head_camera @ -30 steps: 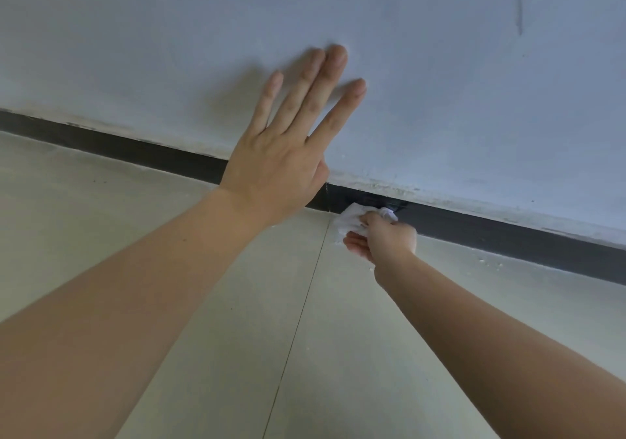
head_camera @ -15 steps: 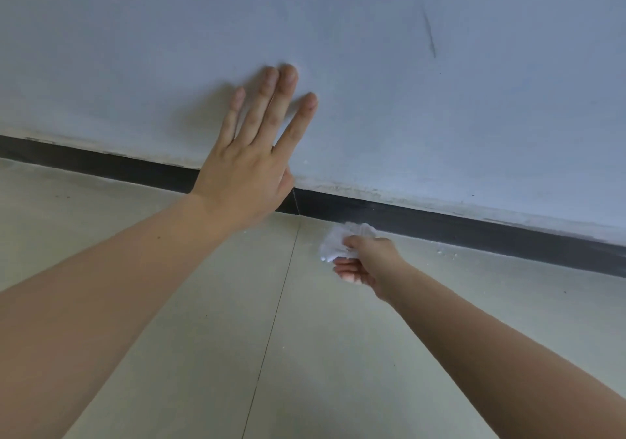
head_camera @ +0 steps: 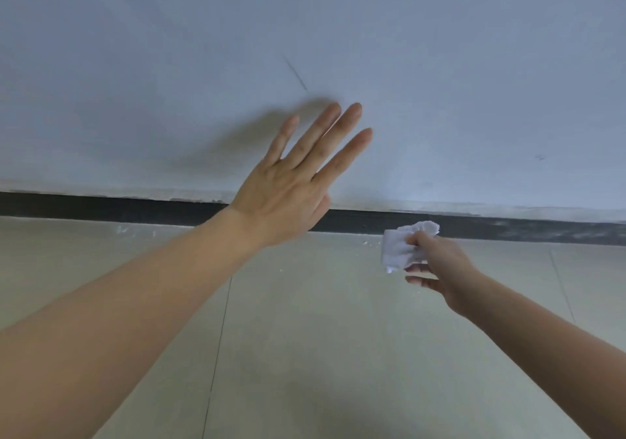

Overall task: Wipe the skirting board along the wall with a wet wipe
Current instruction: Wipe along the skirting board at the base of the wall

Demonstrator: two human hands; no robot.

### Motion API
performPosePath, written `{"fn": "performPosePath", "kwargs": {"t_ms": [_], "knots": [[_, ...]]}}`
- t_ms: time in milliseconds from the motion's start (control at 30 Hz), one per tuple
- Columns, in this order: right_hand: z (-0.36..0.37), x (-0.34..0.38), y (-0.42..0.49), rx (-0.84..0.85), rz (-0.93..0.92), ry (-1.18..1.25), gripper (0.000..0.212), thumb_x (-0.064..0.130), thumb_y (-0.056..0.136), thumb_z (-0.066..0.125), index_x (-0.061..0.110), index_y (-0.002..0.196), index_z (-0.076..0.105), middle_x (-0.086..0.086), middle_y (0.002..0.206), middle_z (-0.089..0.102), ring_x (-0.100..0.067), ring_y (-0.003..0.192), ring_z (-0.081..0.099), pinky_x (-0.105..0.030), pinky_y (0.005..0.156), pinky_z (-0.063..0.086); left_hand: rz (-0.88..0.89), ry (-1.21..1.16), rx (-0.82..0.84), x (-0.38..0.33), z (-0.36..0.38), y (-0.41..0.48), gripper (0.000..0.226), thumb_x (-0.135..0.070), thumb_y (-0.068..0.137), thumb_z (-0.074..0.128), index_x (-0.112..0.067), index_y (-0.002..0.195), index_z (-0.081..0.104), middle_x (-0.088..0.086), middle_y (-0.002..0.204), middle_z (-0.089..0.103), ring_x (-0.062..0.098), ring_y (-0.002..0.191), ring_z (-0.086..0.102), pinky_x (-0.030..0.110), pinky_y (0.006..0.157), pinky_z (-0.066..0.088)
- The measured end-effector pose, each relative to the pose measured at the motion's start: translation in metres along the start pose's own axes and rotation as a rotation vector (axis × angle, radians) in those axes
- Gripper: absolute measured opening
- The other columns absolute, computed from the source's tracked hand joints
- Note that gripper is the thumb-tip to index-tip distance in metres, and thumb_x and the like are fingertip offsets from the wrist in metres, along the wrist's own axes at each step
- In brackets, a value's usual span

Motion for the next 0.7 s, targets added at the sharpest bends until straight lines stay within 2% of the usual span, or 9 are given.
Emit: {"fn": "performPosePath", "kwargs": {"t_ms": [67, 200, 333, 433, 500, 533, 600, 667, 700], "knots": [[0.001, -0.01, 0.003, 0.072, 0.009, -0.04, 0.019, 0.025, 0.094, 0.048, 0.012, 0.098, 0.061, -0.011, 0.094, 0.068, -0.025, 0.076, 0.069, -0.033, 0.064, 0.058, 0.001, 0.005, -0.059, -0.004, 0.0, 0.023, 0.087, -0.011, 0.081, 0.047, -0.017, 0.151, -0.005, 0.008, 0.155, 0.007, 0.019, 0.144, -0.011, 0.044, 0.118, 0.002], [0.042, -0.013, 0.017, 0.24, 0.032, 0.012, 0.019, 0.011, 0.092, 0.047, 0.001, 0.107, 0.055, -0.017, 0.087, 0.067, -0.026, 0.064, 0.068, -0.031, 0.061, 0.059, 0.012, 0.062, -0.045, 0.008, -0.001, 0.024, 0.085, -0.012, 0.085, 0.045, -0.018, 0.15, -0.009, 0.01, 0.154, 0.004, 0.018, 0.143, -0.019, 0.043, 0.118, -0.003], [0.111, -0.006, 0.02, 0.32, -0.006, -0.037, 0.034, 0.009, 0.087, 0.052, -0.004, 0.119, 0.051, -0.014, 0.09, 0.065, -0.028, 0.076, 0.07, -0.037, 0.079, 0.059, 0.022, 0.201, 0.007, 0.043, -0.007, -0.009, 0.078, -0.016, 0.09, 0.044, -0.015, 0.153, -0.001, 0.009, 0.159, -0.007, 0.02, 0.147, -0.014, 0.043, 0.118, -0.001], [0.163, 0.001, 0.029, 0.292, -0.035, -0.103, 0.039, 0.009, 0.088, 0.056, -0.002, 0.125, 0.052, -0.018, 0.115, 0.061, -0.03, 0.104, 0.063, -0.026, 0.072, 0.055, 0.113, 0.3, 0.007, 0.065, -0.006, -0.024, 0.074, -0.019, 0.091, 0.044, -0.014, 0.155, 0.007, 0.006, 0.159, -0.017, 0.02, 0.147, -0.012, 0.042, 0.118, 0.004], [0.182, 0.012, 0.033, 0.154, -0.034, -0.236, 0.038, 0.019, 0.094, 0.052, 0.002, 0.128, 0.049, -0.01, 0.131, 0.051, -0.025, 0.124, 0.046, -0.027, 0.097, 0.04, 0.165, 0.301, 0.009, 0.071, -0.004, -0.026, 0.073, -0.02, 0.09, 0.045, -0.016, 0.155, 0.01, 0.005, 0.159, -0.014, 0.019, 0.147, -0.01, 0.04, 0.117, 0.005], [0.191, 0.015, 0.033, 0.127, -0.081, -0.432, 0.035, 0.022, 0.097, 0.049, 0.0, 0.124, 0.049, -0.007, 0.127, 0.05, -0.025, 0.127, 0.039, -0.027, 0.102, 0.032, 0.18, 0.297, 0.005, 0.073, -0.004, -0.025, 0.073, -0.021, 0.09, 0.045, -0.016, 0.155, 0.011, 0.004, 0.158, -0.012, 0.018, 0.147, -0.009, 0.039, 0.117, 0.005], [0.204, 0.022, 0.033, 0.103, -0.188, -0.64, 0.033, 0.021, 0.098, 0.045, 0.004, 0.126, 0.048, -0.007, 0.128, 0.05, -0.027, 0.13, 0.037, -0.029, 0.101, 0.03, 0.2, 0.288, -0.007, 0.075, -0.003, -0.026, 0.073, -0.021, 0.089, 0.046, -0.018, 0.155, 0.013, 0.002, 0.158, -0.009, 0.017, 0.146, -0.007, 0.037, 0.117, 0.004], [0.21, 0.026, 0.035, 0.093, -0.204, -0.499, 0.038, 0.017, 0.098, 0.042, 0.01, 0.136, 0.046, -0.009, 0.139, 0.048, -0.026, 0.133, 0.04, -0.028, 0.1, 0.033, 0.208, 0.287, -0.02, 0.077, -0.001, -0.026, 0.073, -0.022, 0.089, 0.045, -0.019, 0.155, 0.013, 0.001, 0.157, -0.009, 0.015, 0.146, -0.008, 0.035, 0.116, 0.002], [0.214, 0.026, 0.03, 0.105, -0.152, -0.368, 0.037, 0.016, 0.098, 0.04, 0.01, 0.134, 0.049, -0.01, 0.136, 0.051, -0.025, 0.128, 0.045, -0.027, 0.095, 0.035, 0.208, 0.282, -0.028, 0.077, 0.0, -0.025, 0.073, -0.023, 0.089, 0.046, -0.019, 0.155, 0.013, 0.001, 0.157, -0.01, 0.015, 0.145, -0.009, 0.035, 0.116, 0.002]]}}
Point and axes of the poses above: each hand's wrist, its own y-axis towards the middle knuckle, its own z-axis out of the palm, x = y × z, the point moved 3 cm from there along y, towards the middle knuckle
